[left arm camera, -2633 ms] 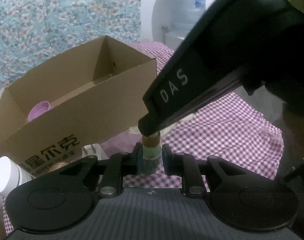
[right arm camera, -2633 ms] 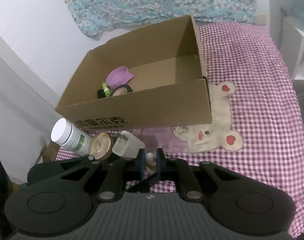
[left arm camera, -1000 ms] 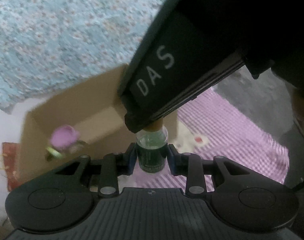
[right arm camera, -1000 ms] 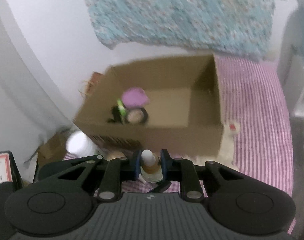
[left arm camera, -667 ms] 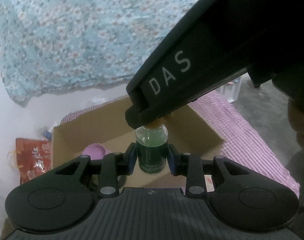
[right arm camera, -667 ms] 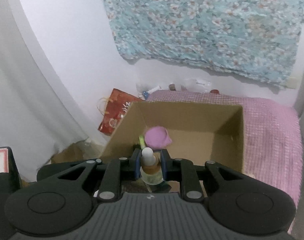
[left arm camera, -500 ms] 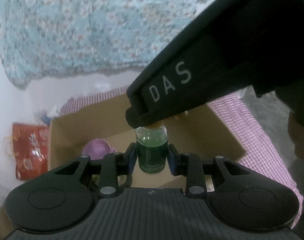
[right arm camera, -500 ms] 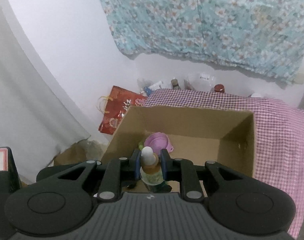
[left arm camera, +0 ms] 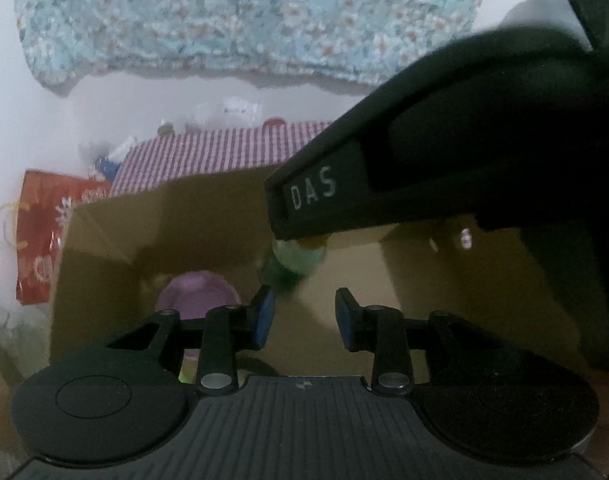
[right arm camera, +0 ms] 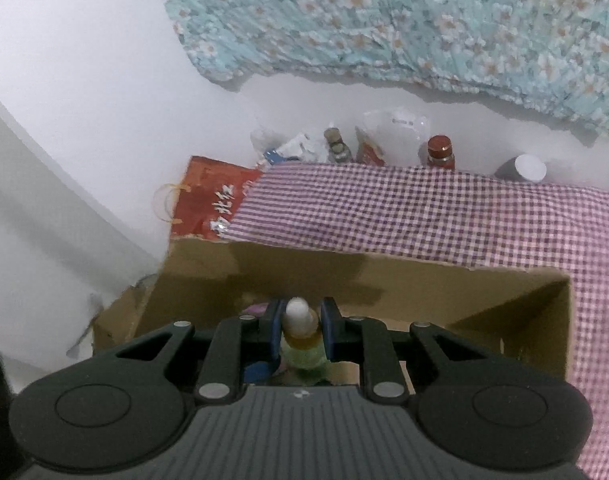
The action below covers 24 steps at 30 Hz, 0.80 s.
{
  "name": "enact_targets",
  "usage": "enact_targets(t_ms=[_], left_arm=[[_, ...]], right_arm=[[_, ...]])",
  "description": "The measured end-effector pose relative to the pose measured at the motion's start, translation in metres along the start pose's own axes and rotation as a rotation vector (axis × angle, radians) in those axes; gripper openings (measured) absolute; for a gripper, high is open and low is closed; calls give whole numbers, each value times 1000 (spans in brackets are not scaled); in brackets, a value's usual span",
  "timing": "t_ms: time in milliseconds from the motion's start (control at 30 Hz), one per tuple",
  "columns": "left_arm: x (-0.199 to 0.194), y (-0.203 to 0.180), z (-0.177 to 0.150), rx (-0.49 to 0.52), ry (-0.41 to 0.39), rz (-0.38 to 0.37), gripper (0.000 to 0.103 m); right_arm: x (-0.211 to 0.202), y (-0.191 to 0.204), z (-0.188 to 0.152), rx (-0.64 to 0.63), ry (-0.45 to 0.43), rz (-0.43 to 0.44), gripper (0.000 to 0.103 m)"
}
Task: Organize rigid objects
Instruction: 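Lift the green dropper bottle and carry it toward the cardboard box, then lower the dropper bottle into the box and open the right gripper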
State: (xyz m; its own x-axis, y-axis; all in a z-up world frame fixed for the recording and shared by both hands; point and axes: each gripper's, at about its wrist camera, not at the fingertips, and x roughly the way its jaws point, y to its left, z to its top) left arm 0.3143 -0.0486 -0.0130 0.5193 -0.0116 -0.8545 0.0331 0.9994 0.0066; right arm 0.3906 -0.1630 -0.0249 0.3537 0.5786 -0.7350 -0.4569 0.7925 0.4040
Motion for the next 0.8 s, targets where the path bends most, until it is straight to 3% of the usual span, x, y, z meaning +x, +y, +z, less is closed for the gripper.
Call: enact_targets(t_ms=[200, 300, 367, 400, 433, 500, 633, 800], left_arm=[[2, -1, -6, -2, 34, -4, 35], [-5, 0, -7, -9, 25, -12, 42], [-8, 2, -5, -21, 20, -21, 46], [-14, 3, -5, -28, 15, -28, 46], [-18, 2, -4, -32, 10, -34, 47], [-30, -1, -6, -37, -7, -46, 50], [-62, -3, -9, -50, -43, -92, 53], [-106, 1, -31, -51, -58, -165, 59]], right_arm=[[28, -8, -5, 7, 28, -21, 23], [25, -6, -3, 3, 10, -30, 24], [18, -5, 0, 3, -1, -33, 27], [13, -5, 3, 8, -8, -34, 33], [7, -5, 4, 15, -20, -39, 42], [-11, -6, 6, 28, -58, -40, 47], [-55, -9, -3, 65, -115, -12, 47], [-126, -10, -41, 100, -185, 10, 51]])
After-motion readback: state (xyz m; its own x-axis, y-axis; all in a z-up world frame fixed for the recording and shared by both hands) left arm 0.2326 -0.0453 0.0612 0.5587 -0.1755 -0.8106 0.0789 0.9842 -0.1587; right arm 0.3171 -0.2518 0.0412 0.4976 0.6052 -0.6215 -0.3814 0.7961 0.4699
